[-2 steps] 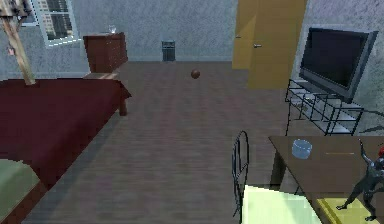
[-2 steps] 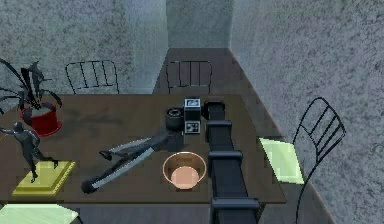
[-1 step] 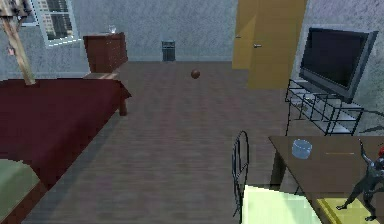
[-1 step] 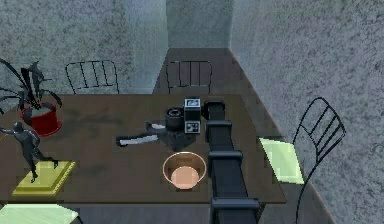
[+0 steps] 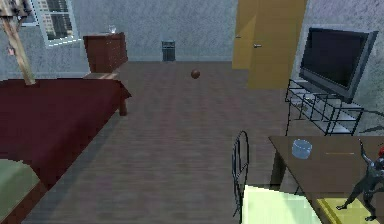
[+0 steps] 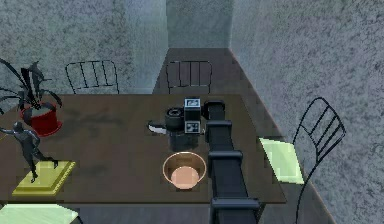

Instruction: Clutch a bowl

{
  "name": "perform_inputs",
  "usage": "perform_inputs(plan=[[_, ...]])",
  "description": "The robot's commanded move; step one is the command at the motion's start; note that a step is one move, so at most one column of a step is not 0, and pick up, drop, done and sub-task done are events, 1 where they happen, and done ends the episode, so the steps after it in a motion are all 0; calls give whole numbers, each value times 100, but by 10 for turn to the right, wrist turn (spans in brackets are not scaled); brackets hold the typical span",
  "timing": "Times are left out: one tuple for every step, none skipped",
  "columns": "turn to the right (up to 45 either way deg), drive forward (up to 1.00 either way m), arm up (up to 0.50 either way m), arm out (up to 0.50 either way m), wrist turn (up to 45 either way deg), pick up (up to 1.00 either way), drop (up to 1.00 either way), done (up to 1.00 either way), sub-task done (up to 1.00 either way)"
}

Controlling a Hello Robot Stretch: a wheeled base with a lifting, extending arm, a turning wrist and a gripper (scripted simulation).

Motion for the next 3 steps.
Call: perform_inputs(plan=[[0, 0, -30, 0, 0, 0, 0, 0, 0], [0, 0, 0, 0, 0, 100, 0, 0, 0], [0, 0, 10, 0, 0, 0, 0, 0, 0]])
